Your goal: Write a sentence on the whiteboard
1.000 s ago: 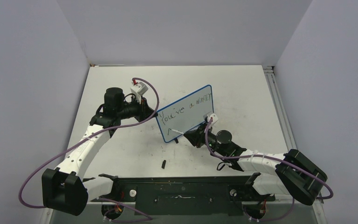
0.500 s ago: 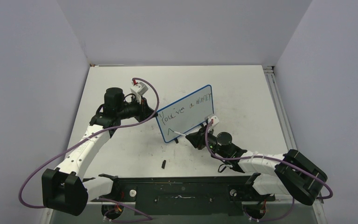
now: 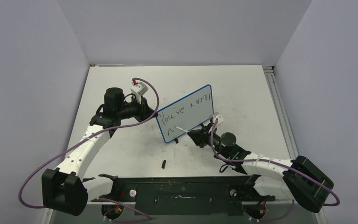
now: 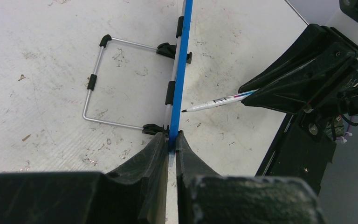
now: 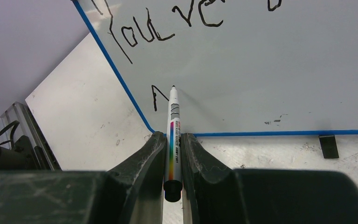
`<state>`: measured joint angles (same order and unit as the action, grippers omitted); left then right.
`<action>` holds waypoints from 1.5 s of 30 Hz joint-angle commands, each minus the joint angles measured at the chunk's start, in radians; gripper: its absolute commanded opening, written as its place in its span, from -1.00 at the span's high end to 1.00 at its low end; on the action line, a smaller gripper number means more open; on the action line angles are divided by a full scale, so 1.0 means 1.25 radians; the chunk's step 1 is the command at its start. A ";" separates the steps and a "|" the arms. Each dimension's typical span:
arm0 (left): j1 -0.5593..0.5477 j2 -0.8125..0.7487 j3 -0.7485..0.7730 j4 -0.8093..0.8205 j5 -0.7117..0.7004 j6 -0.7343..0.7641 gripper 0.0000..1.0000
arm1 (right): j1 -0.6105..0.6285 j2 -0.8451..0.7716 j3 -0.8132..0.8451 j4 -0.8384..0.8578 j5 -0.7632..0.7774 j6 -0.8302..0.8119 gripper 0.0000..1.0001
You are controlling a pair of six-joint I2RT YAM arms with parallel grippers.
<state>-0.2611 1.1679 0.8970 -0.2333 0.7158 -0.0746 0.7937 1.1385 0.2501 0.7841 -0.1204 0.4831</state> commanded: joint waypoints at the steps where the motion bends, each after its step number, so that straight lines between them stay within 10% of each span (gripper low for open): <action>1: -0.005 -0.014 0.001 0.001 0.015 -0.013 1.00 | 0.002 0.015 0.016 0.042 0.009 -0.006 0.89; 45: -0.005 -0.017 0.001 -0.001 0.016 -0.013 1.00 | 0.002 0.024 0.000 -0.013 0.057 -0.015 0.89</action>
<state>-0.2611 1.1671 0.8963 -0.2337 0.7147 -0.0742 0.7940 1.2083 0.2520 0.7834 -0.1219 0.4759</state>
